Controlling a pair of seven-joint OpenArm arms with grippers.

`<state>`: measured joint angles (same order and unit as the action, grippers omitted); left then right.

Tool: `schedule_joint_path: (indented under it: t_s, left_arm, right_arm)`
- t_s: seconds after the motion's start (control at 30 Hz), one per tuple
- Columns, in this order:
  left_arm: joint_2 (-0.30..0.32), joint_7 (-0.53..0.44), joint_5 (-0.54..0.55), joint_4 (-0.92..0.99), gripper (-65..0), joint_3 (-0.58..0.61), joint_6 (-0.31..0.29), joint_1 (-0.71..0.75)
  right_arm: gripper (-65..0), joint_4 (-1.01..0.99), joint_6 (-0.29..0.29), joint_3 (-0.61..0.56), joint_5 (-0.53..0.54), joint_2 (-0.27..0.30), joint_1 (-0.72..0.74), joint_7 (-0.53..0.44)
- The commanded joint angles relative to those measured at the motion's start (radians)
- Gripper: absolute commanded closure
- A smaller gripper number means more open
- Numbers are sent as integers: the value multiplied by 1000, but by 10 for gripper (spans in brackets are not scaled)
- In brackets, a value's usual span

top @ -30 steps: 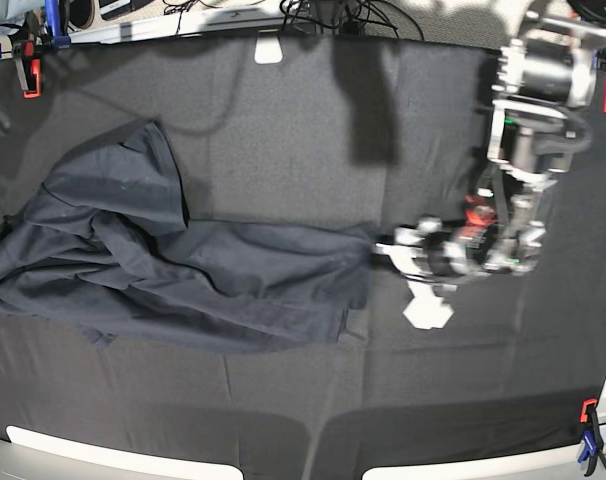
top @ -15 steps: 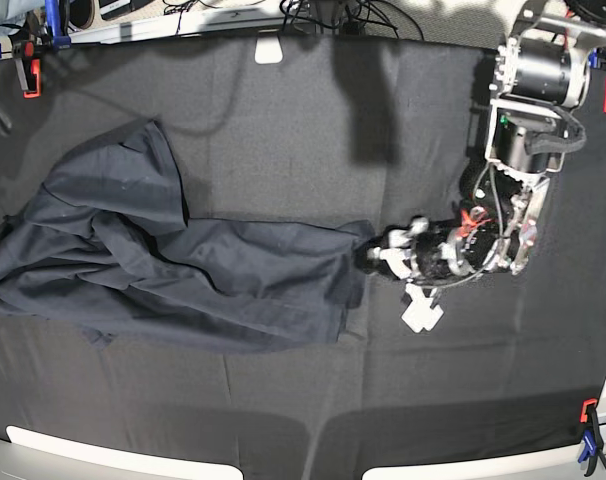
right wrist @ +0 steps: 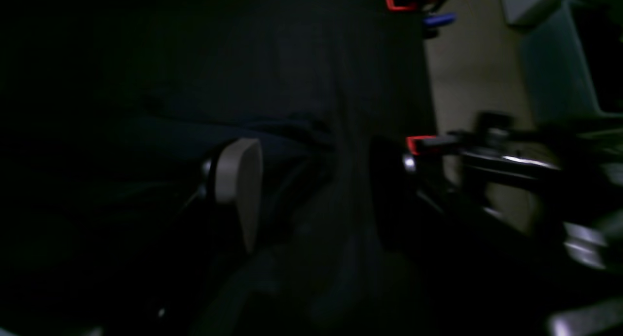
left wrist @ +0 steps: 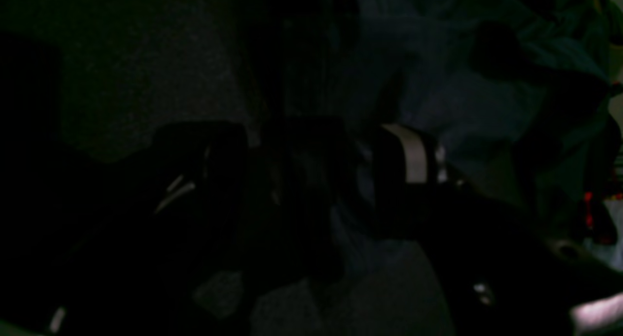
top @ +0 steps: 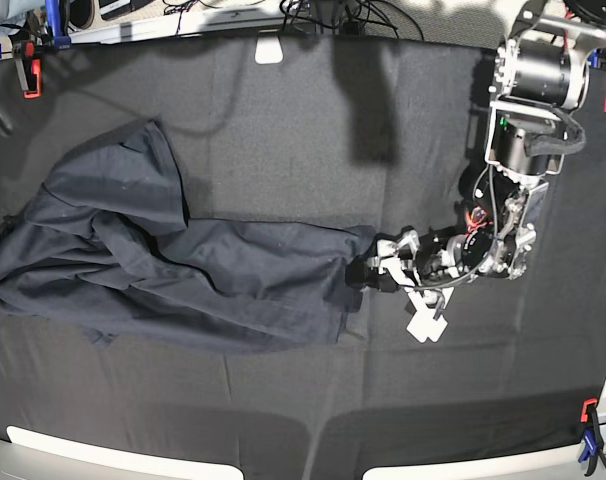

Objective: Layout the t-shirt on the table in an organized manner, then fold the t-shirt properly
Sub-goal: 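Pull the held fabric with the left gripper toward the right gripper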

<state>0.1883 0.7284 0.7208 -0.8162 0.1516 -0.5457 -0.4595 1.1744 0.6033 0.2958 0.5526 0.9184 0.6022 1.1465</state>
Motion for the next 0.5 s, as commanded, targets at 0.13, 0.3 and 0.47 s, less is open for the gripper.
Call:
schedule_joint_path:
  t_s: [0.13,0.3,0.47]
  left_arm:
    - [-31,-13,5,-15,-383,-1,3,-26]
    - [-56,-24,0,-15,-383,-1,0,-26]
    - [-57,-20,2,-15,-383,-1,0,-25]
  right_arm:
    - [-342,12,80,6,239,-58,-45,-16]
    - [-342,12,95,6,296,-143,-117,-16]
    - [-342,13,95,6,304,-183,-264,-16]
